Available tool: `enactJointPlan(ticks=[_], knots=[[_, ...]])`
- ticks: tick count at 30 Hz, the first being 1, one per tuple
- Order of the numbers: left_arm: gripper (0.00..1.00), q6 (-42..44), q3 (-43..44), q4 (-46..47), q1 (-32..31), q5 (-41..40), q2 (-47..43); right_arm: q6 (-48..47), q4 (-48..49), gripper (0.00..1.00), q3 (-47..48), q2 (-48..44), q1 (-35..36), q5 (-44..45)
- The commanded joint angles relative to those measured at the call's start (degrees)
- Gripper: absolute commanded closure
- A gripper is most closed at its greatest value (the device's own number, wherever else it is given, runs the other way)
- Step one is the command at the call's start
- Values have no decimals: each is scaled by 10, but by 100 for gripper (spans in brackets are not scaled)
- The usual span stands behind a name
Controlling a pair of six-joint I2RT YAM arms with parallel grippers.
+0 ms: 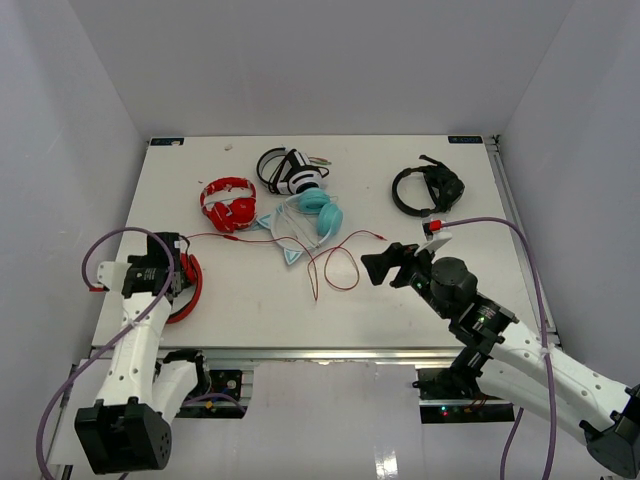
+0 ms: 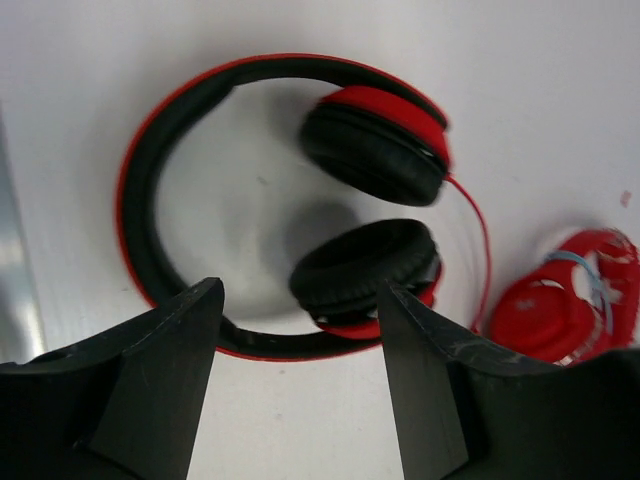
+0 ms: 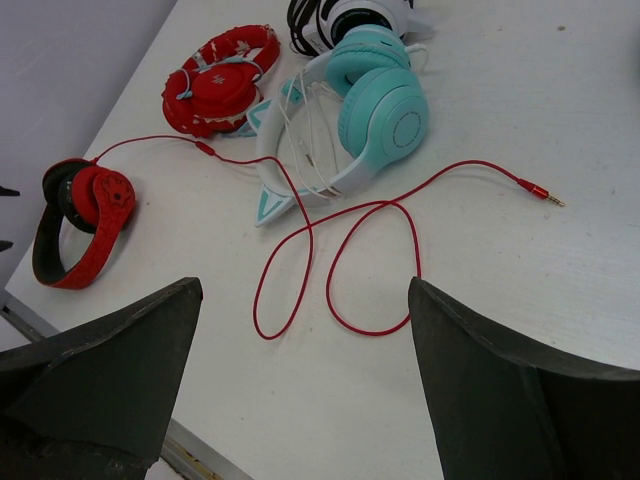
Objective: Wrap the headphones
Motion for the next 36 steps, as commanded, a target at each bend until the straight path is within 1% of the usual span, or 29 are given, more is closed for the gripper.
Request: enactJointPlan(ticks=[1,3,4,6,10,12,15,17,23,27,29,31,34,36], knots=[[28,-115,9,-122,32,-4,22,6,35,10,-6,-3,0,-1],[26,-150,8,-156,51,13,46,6,35,10,-6,-1,1,6],[26,-174,7,-172,56,13,53,6,35,10,-6,0,1,10],[25,-197,1,-190,57,8,53,7,35,10,-7,3,0,14],[23,-211,-40,-176,69,6,35,10,35,10,-4,12,0,5],[21,-224,-58,-174,85,7,49,10,35,10,-4,13,0,5],[20,-246,-51,-195,89,2,70,10,35,10,-6,14,0,15],[20,-259,-54,-187,91,-4,71,10,35,10,-5,15,0,16],[17,-304,-81,-123,99,-29,83,11,35,10,-8,15,0,22],[15,-287,-65,-94,98,-26,131,9,35,10,-7,20,0,28],[14,-291,-48,-102,98,-32,188,10,35,10,-7,23,0,23],[12,-282,-43,-87,99,-41,213,10,37,10,-7,26,0,20],[11,-241,-42,-56,98,-48,224,10,39,10,-7,28,1,19],[12,-218,-47,-40,98,-53,209,9,39,10,-7,28,1,22]])
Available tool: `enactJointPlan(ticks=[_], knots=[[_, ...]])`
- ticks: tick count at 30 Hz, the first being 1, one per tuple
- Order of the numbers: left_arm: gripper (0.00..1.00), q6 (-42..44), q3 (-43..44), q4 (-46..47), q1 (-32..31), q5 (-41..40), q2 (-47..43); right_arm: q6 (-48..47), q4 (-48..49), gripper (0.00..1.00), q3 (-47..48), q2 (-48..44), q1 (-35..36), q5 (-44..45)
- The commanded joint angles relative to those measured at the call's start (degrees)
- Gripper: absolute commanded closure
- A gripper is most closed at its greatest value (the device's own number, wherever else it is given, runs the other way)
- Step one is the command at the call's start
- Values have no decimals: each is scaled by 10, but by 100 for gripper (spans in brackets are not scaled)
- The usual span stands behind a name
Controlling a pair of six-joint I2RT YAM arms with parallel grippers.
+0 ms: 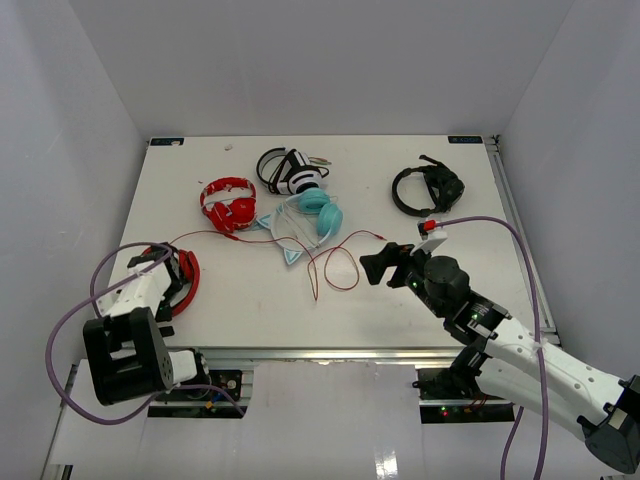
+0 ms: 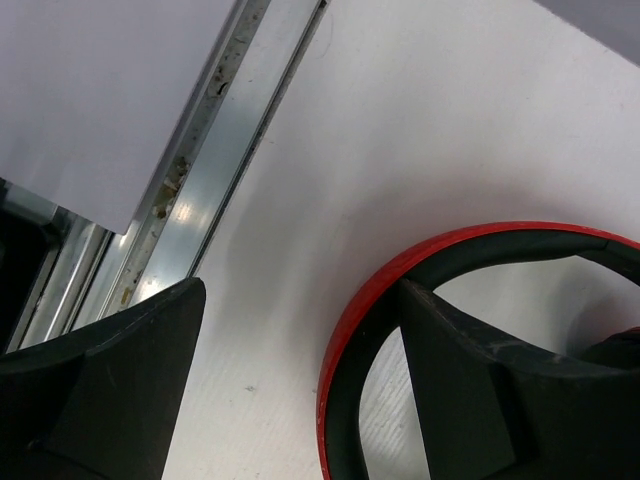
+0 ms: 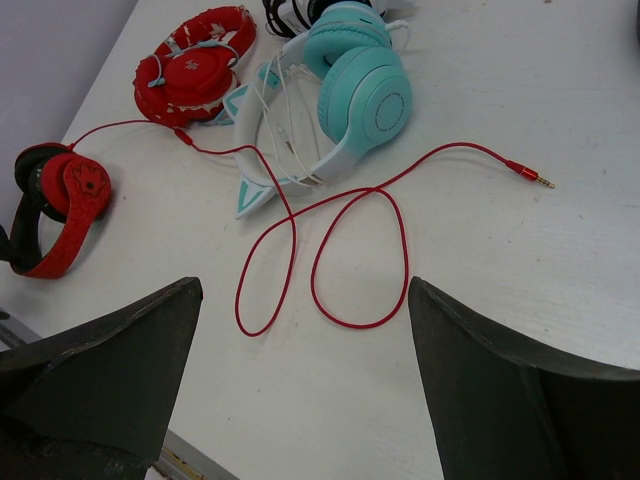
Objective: Wrap the headphones
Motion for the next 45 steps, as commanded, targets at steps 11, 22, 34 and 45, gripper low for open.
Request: enactJointPlan(ticks=[11,22,34,45], knots=[[5,201,34,70,2,28,-107,-2,33,10,2,9,0,6],[2,230,50,108,8,28,4,-6,33,10,-1,2,0,9],[2,223,0,202,10,-8,32,-6,33,10,0,9,0,7],[12,286,-14,277,12,18,76,-4,35,10,0,13,0,0]])
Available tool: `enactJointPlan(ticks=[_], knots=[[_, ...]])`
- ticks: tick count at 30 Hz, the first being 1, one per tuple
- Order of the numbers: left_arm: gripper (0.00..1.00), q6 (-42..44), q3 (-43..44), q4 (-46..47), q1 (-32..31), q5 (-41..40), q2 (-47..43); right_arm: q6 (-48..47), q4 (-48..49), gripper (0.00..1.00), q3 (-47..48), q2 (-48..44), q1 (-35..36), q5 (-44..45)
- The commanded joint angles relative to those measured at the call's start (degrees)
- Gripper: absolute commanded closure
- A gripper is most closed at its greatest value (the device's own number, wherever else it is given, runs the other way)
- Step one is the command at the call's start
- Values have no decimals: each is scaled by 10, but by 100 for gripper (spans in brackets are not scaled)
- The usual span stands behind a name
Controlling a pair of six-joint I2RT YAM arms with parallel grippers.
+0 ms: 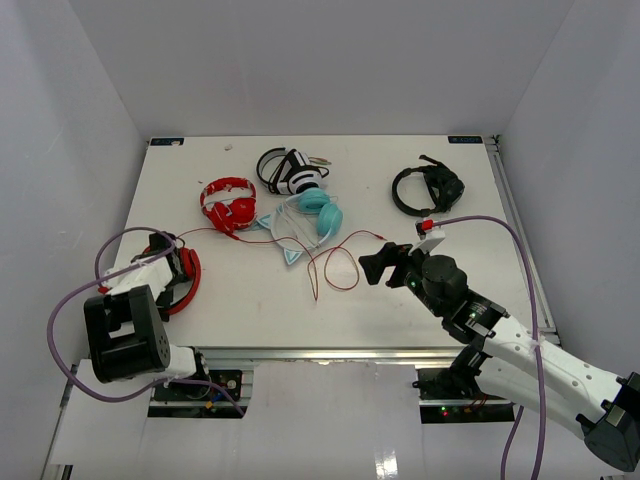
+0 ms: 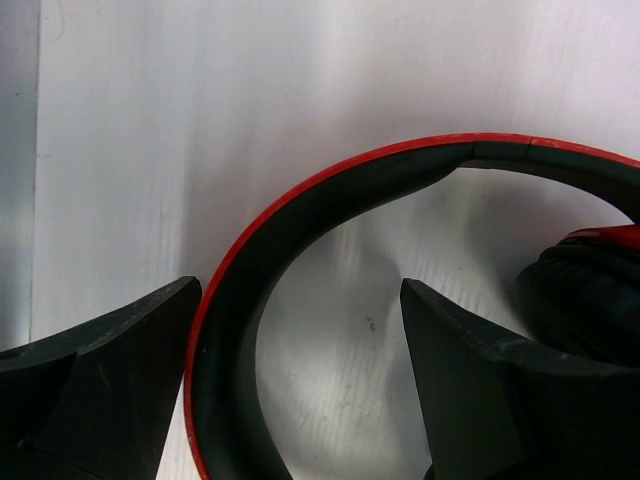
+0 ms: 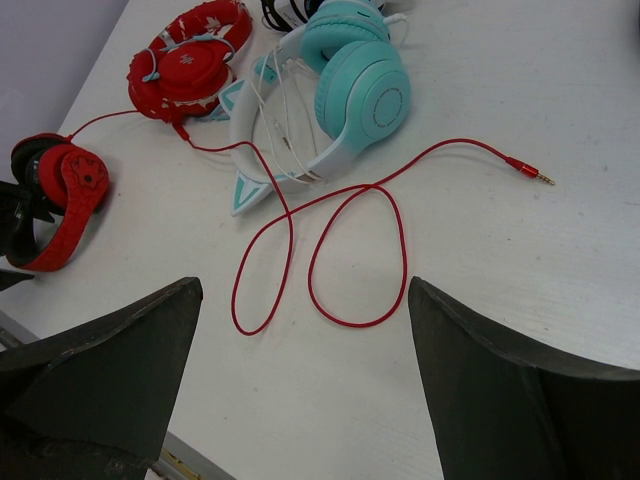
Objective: Wrap the headphones
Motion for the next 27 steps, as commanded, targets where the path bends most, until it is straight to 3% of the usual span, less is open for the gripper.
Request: enactJointPlan(ticks=[1,5,8,12,15,19,24,27], knots=[[12,28,-16,53,6,8,8,-3,31,10,0,2,0,3],[15,69,-32,101,15,32,13,-3,31,10,1,6,0,2],[25,75,-30,99,17,26,20,-2,32,10,2,9,0,-2],[76,73,-30,89,17,22,17,-3,32,10,2,9,0,0],[95,67,-27,65,15,22,-2,-3,32,10,3,11,0,-1],[100,46,-34,20,-2,12,-59,-5,34,10,5,18,1,-3],[100,-72,-7,-124,-16,0,-115,-8,34,10,8,31,1,-1],[100,-58,21,-151,-17,21,-148,-10,34,10,9,33,0,-4]])
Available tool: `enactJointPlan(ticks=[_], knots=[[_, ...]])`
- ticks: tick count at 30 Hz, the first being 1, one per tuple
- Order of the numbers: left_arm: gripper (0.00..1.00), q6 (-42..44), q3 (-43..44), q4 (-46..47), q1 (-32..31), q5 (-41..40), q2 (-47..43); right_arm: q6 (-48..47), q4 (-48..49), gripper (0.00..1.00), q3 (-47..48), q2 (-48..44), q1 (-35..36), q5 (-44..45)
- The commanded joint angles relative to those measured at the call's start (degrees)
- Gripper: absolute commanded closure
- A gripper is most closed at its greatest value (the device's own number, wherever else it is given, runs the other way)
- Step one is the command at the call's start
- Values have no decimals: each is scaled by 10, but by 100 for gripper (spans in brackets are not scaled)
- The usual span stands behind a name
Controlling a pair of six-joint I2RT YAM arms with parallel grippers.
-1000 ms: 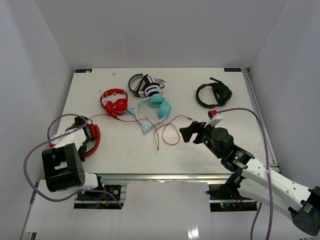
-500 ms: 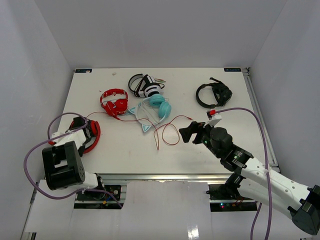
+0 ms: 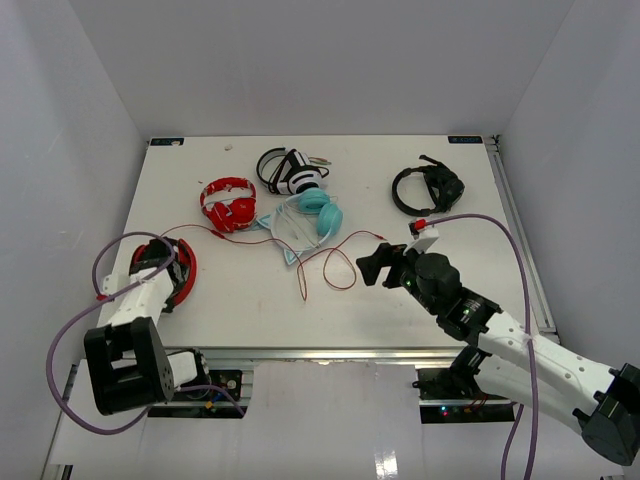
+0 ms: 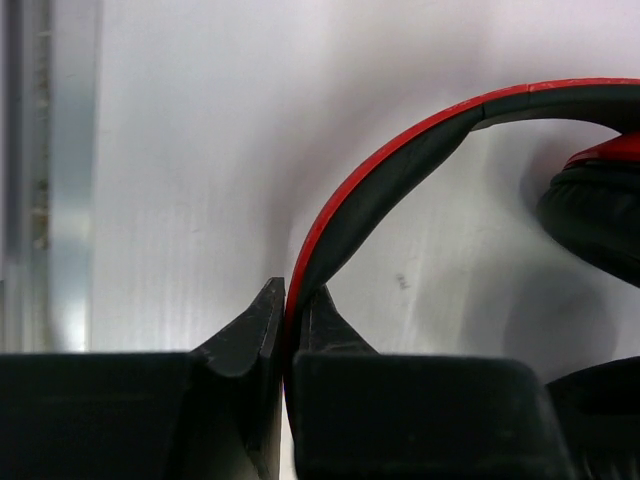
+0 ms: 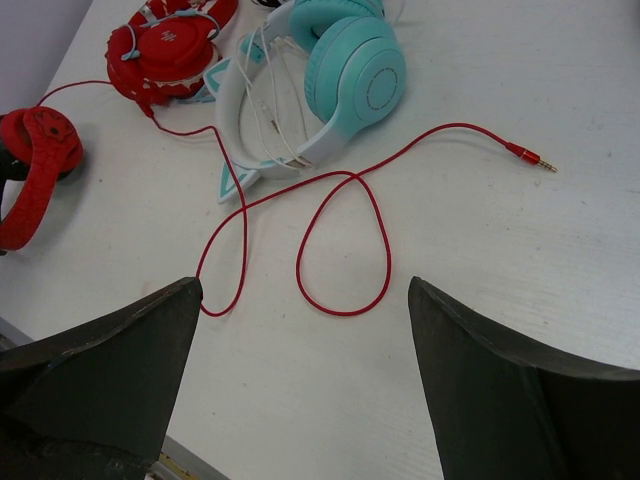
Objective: Wrap the headphones
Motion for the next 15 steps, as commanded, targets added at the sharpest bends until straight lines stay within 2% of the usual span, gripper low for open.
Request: enactJointPlan(ticks=[1,5,8,11,13,15], knots=[[100,-23,56,-89,-2,20,-64,-8,27,10,9,-1,0,-4],[100,88,119,-55,-37,40,-119,-20,27,10,4,-23,0,-6],[100,239,119,31,-117,71,-183,-51,43,10,-4,-46,0,-27],[100,349,72,180,-167,200,-278,-65,77,8,-32,-71,0,-57],[100,398,57,225,-171,286,-316,-73,93,8,-43,-83,0,-65],[100,430,70,216,-172,335,-318,-76,93,8,-43,-89,0,-64]])
